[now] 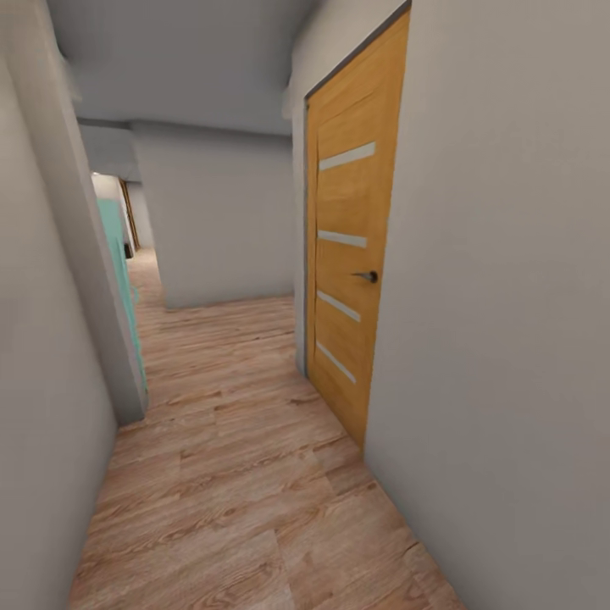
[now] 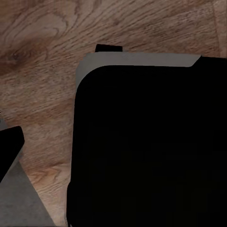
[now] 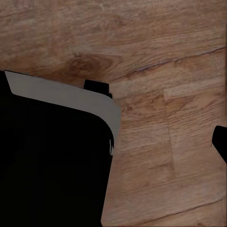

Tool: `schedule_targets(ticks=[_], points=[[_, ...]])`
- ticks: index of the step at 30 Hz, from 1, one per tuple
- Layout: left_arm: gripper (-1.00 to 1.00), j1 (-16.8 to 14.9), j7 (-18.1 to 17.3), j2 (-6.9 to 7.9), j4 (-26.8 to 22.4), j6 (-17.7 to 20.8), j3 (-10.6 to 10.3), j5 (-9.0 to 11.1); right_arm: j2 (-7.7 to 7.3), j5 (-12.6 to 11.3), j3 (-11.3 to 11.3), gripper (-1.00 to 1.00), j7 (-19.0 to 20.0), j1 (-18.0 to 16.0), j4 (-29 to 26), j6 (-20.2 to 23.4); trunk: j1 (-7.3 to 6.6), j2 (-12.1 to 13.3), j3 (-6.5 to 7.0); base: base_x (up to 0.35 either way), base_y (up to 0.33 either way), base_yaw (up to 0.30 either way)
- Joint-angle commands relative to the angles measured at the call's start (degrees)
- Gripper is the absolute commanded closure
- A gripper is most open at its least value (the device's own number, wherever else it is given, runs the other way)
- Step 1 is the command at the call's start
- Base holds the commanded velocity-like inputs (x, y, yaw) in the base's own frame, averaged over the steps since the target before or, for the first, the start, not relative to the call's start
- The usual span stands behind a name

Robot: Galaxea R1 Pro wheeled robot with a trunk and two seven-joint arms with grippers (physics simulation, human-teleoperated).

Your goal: Move the two storage containers from the living room to the garage. In the garage, place one container on the floor and stack the other container on top of it (either order is fine).

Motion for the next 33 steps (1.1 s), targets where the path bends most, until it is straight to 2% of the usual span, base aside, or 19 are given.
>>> schedule_targets(ticks=[1, 6, 26, 33], points=[[-1.0, -0.02, 0.03, -0.02, 0.02, -0.14, 0.02, 0.48, 0.02, -0.47, 0.48, -1.0, -0.01, -0.05, 0.15, -0.31, 0.03, -0.03, -0.06, 0.321, 0.0, 0.271], [-1.0, -0.02, 0.03, -0.05, 0.02, -0.14, 0.02, 0.48, -0.11, -0.6, 0.48, -1.0, -0.02, -0.05, 0.15, -0.32, 0.03, -0.03, -0.06, 0.321, 0.0, 0.114], [-1.0, -0.02, 0.03, -0.08, 0.02, -0.14, 0.02, 0.45, -0.06, -0.96, 0.48, -1.0, 0.0, -0.05, 0.14, -0.3, 0.03, -0.03, -0.06, 0.321, 0.0, 0.01], [-1.0, -0.02, -0.05, -0.08, 0.02, -0.14, -0.05, 0.45, -0.14, -0.94, 0.48, -1.0, 0.0, -0.05, 0.14, -0.3, 0.03, -0.03, -0.06, 0.321, 0.0, 0.217]])
